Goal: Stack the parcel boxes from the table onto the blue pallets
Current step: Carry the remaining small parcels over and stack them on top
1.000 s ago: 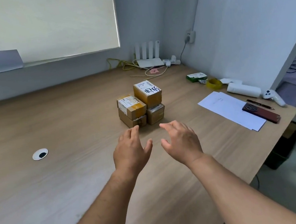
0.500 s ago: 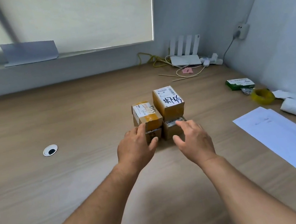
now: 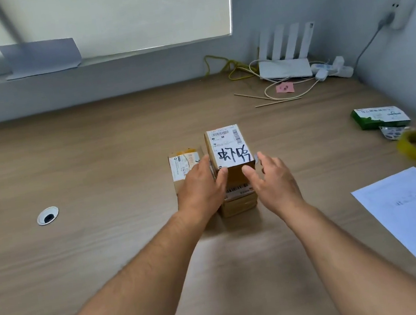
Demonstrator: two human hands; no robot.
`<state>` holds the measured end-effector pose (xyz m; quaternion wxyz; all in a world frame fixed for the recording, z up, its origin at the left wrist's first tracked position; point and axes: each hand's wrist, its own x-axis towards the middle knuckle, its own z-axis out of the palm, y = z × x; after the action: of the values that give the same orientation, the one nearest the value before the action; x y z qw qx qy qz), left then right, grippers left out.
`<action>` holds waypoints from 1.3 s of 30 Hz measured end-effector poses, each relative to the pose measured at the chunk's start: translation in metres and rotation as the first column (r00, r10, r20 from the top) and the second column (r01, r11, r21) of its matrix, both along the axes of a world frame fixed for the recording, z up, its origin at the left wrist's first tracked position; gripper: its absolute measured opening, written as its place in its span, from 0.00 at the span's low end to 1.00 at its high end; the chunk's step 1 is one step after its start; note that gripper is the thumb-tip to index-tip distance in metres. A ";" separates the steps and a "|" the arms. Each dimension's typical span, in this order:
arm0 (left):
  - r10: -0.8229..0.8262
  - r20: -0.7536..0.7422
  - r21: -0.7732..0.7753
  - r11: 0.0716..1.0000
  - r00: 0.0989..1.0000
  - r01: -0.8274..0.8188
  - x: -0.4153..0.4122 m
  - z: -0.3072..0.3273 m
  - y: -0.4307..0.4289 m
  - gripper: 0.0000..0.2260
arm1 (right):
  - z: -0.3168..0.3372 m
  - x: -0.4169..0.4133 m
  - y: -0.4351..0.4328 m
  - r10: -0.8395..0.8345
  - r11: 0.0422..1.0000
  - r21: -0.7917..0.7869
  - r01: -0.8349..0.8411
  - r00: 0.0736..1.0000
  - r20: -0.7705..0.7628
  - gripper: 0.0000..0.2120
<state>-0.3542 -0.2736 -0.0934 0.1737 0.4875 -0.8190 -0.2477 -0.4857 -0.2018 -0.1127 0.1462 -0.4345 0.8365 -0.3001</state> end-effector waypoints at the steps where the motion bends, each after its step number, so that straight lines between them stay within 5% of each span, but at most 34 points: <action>1: 0.015 -0.024 0.021 1.000 1.000 -0.014 -0.006 -0.003 -0.004 0.15 | 0.001 -0.004 -0.006 0.003 1.000 0.000 -0.003 0.999 0.040 0.25; 7: 0.081 -0.065 0.119 0.990 0.995 -0.073 -0.028 -0.012 -0.019 0.11 | -0.011 -0.023 -0.037 0.048 0.996 -0.082 -0.020 0.938 0.345 0.24; 10: 0.106 -0.087 0.160 0.983 0.991 -0.091 -0.032 -0.013 -0.021 0.13 | -0.019 -0.027 -0.037 0.065 0.996 -0.081 -0.027 0.853 0.518 0.32; 13: 0.107 -0.123 0.213 0.974 0.987 -0.079 -0.032 -0.014 -0.021 0.16 | -0.022 -0.029 -0.033 0.126 0.989 -0.140 -0.050 0.782 0.610 0.26; 25: 0.071 -0.391 0.175 0.985 0.918 -0.001 0.001 0.007 0.022 0.24 | 0.002 -0.018 0.012 0.277 0.931 -0.363 -0.035 0.717 0.640 0.34; 39: 0.105 -0.289 -0.041 0.992 0.952 -0.122 0.133 0.021 0.071 0.28 | 0.021 0.067 0.060 0.426 0.874 -0.477 -0.090 0.613 0.665 0.29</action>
<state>-0.2216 -0.2022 -0.0725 0.3184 0.4873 -0.7629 -0.2812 -0.4189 -0.1417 -0.0919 0.4307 -0.4087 0.5465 -0.5906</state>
